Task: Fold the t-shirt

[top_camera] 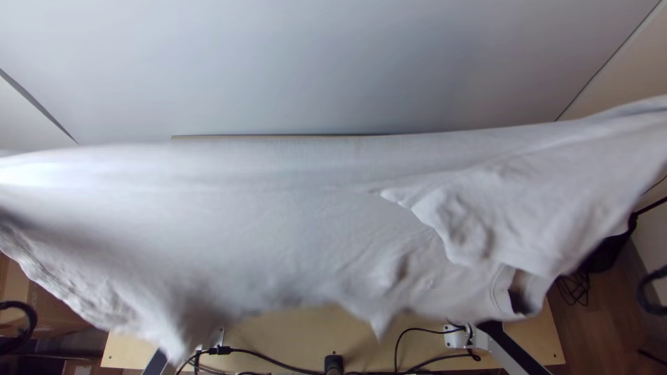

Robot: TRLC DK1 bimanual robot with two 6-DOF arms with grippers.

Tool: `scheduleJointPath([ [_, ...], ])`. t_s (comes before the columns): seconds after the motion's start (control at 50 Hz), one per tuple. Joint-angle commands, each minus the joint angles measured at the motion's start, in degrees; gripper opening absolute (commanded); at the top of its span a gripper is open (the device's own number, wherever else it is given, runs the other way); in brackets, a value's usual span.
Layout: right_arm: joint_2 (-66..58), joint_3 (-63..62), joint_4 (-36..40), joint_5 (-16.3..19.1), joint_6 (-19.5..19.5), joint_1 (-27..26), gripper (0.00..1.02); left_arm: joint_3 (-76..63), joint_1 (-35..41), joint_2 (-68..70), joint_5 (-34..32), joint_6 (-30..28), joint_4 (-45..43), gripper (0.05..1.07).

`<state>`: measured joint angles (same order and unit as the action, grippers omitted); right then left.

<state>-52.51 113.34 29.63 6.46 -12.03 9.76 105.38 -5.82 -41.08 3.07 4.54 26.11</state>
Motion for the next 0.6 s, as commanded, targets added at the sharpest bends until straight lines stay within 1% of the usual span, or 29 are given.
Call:
scheduleJointPath([
  [0.0, -0.4, -7.08, -1.24, -1.19, -1.15, 0.35, 0.02, -8.18, 0.29, 1.0, 0.71, 1.62, 0.61, 0.08],
  [0.12, 1.89, -20.44, -4.93, -1.19, -1.5, 2.55, 0.02, -22.5, 3.1, 4.25, -0.96, 3.9, 1.14, 0.08],
  [0.22, 5.49, -35.64, -7.21, -1.27, -4.23, 5.18, 0.02, -37.18, 5.3, 7.51, -1.66, 5.04, 0.26, 0.08],
  [0.3, 8.13, -48.92, -11.35, -1.19, -6.51, 5.53, 0.02, -48.87, 6.35, 9.62, -2.9, 6.1, -2.9, 0.08],
  [0.38, 8.57, -59.2, -15.13, -1.19, -8.27, 6.06, 0.02, -59.15, 7.49, 9.35, -3.16, 6.19, -7.56, 0.08],
  [0.42, 7.86, -63.51, -17.94, -1.27, -8.53, 6.41, 0.02, -63.28, 8.11, 8.03, -3.16, 6.19, -10.64, 0.08],
  [0.54, 1.8, -70.45, -24.62, -1.27, -9.06, 5.53, 0.02, -70.14, 7.85, -1.55, -3.42, 5.84, -19.6, 0.08],
  [0.58, -1.01, -71.5, -26.9, -1.19, -9.06, 4.22, 0.02, -70.75, 7.85, -5.41, -3.51, 5.4, -22.24, 0.08],
])
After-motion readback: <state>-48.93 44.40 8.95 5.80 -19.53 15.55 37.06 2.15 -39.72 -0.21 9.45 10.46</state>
